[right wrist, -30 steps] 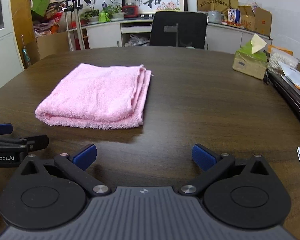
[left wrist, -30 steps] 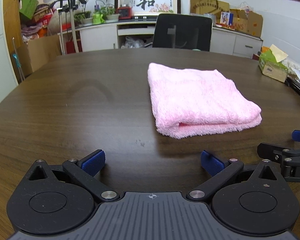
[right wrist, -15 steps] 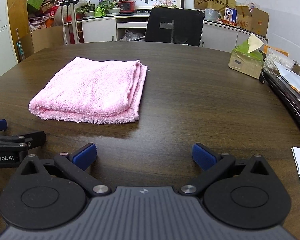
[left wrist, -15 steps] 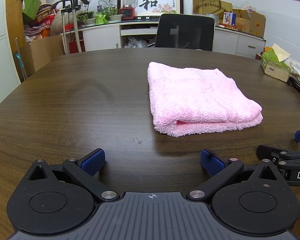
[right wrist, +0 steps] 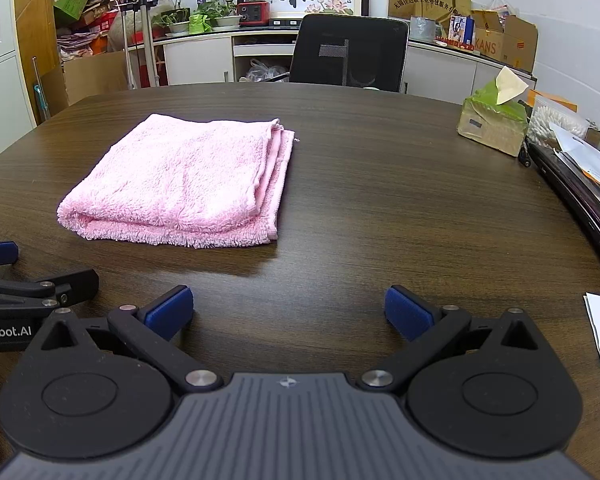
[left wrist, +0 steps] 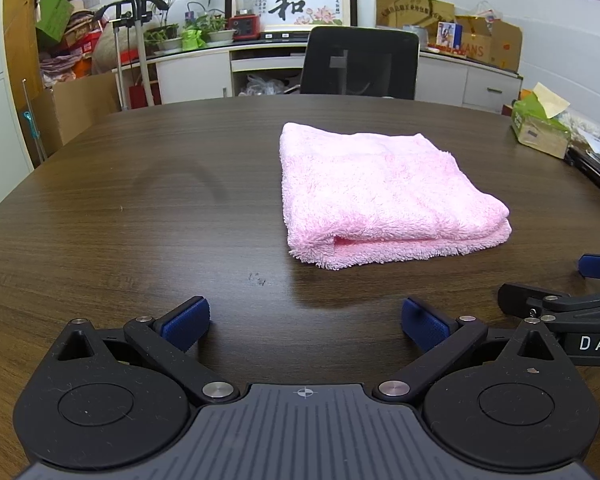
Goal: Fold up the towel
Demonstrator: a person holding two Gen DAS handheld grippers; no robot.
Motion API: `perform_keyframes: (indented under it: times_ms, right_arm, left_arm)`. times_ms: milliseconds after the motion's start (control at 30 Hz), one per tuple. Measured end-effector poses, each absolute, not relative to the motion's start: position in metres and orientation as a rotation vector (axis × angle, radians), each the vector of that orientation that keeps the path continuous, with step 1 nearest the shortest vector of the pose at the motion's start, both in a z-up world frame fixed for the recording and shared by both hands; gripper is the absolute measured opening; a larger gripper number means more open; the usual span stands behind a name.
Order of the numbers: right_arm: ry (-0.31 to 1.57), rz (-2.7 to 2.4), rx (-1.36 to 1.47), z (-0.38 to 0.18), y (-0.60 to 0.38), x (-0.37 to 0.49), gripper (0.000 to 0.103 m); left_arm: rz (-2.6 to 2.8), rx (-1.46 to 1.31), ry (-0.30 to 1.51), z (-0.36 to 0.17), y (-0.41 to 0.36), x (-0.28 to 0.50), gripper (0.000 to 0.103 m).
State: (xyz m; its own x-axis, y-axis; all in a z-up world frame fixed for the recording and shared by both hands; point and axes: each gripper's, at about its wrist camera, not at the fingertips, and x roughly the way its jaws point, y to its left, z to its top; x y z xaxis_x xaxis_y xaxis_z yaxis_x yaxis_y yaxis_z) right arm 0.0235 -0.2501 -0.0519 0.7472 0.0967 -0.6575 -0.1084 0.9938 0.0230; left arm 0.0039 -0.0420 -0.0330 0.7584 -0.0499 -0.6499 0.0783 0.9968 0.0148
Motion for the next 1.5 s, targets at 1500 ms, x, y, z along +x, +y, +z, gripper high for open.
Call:
perform_keyframes:
  times_ms: [1500]
  right_arm:
    - [0.719, 0.050, 0.004, -0.053, -0.257, 0.024, 0.103]
  left_arm:
    - [-0.071, 0.041, 0.707, -0.033, -0.041, 0.005, 0.103]
